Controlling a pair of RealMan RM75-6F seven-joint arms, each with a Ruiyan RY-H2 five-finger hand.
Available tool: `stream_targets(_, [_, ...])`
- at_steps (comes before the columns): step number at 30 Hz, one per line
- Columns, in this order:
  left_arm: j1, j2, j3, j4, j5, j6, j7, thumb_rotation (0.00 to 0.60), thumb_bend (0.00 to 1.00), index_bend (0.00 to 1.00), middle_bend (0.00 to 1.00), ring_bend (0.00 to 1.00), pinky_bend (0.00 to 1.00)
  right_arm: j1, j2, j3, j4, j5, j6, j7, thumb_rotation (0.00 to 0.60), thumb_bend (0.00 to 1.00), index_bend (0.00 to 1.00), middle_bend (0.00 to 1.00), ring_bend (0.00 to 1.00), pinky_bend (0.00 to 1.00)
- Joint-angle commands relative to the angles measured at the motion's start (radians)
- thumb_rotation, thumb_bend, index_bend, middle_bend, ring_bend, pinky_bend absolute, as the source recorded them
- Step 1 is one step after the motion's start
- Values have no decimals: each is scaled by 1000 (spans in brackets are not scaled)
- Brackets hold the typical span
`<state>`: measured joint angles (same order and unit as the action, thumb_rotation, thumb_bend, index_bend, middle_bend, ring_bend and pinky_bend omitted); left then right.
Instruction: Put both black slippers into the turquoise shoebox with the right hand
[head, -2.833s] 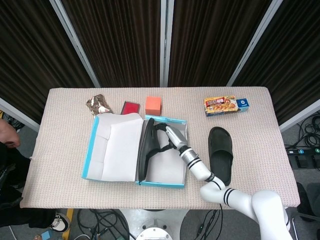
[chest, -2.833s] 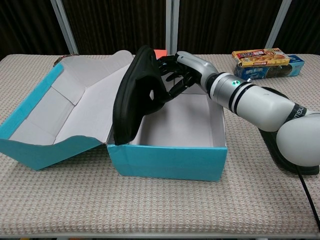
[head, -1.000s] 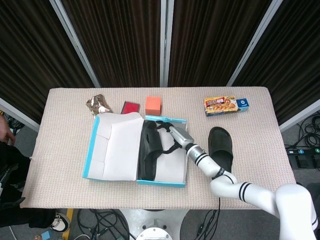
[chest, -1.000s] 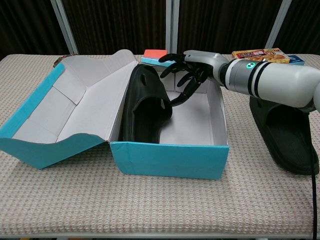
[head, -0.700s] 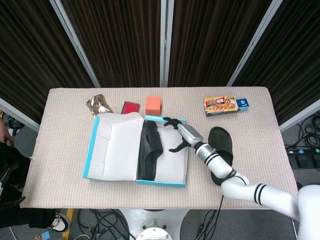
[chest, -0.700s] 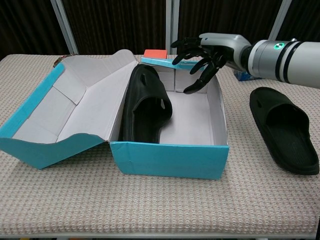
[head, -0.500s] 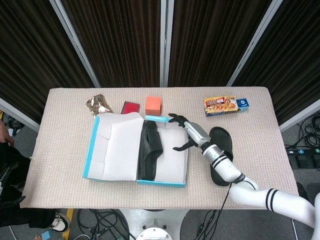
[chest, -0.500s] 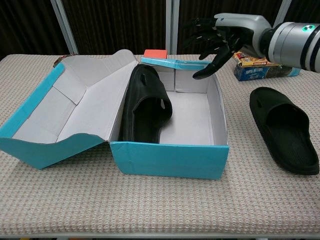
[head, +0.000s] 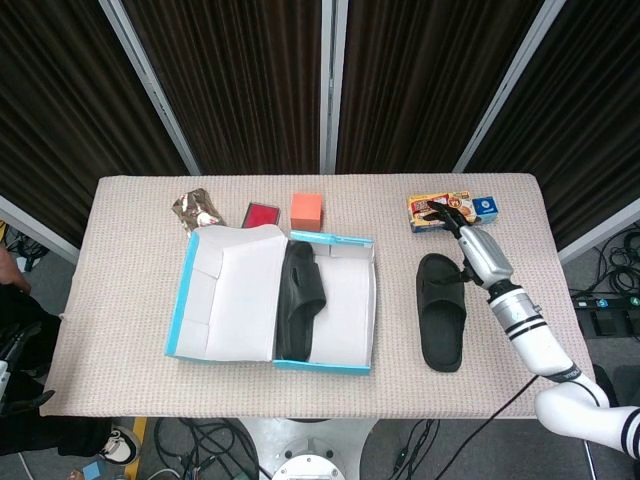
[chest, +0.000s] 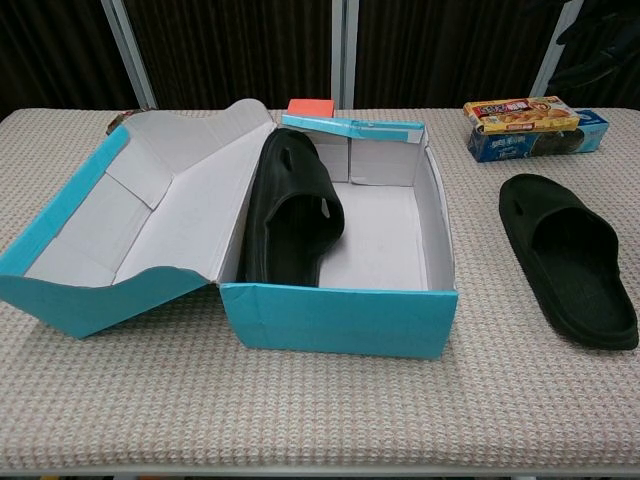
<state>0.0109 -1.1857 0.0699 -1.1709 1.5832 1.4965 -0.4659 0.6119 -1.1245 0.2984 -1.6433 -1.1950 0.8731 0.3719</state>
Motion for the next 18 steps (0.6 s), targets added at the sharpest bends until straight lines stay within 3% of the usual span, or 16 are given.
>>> stream_targets(1, [1,1,0,-1,0,3,1,600,0,88,162,51,79,-9,29,-37,57,2,-28,-40,600,0,26,184,11,217])
stream_targets(9, [3,-4,-2,0,7,19,11,600,0,88,162,51,79,59,73,-115,122,152,-249,-195,600,0,26,161,11,217])
stream_targets(14, [6,-5,-5,3,5,29,17,600,0,88,162,51,78,110,61,-153,143,233,-323,-278,600,0,26,140,1,210])
stream_targets(18, [8,-5,-10,1,7,45,26,600,0,88,162,51,79,160,42,-194,167,308,-348,-369,600,0,27,118,0,96])
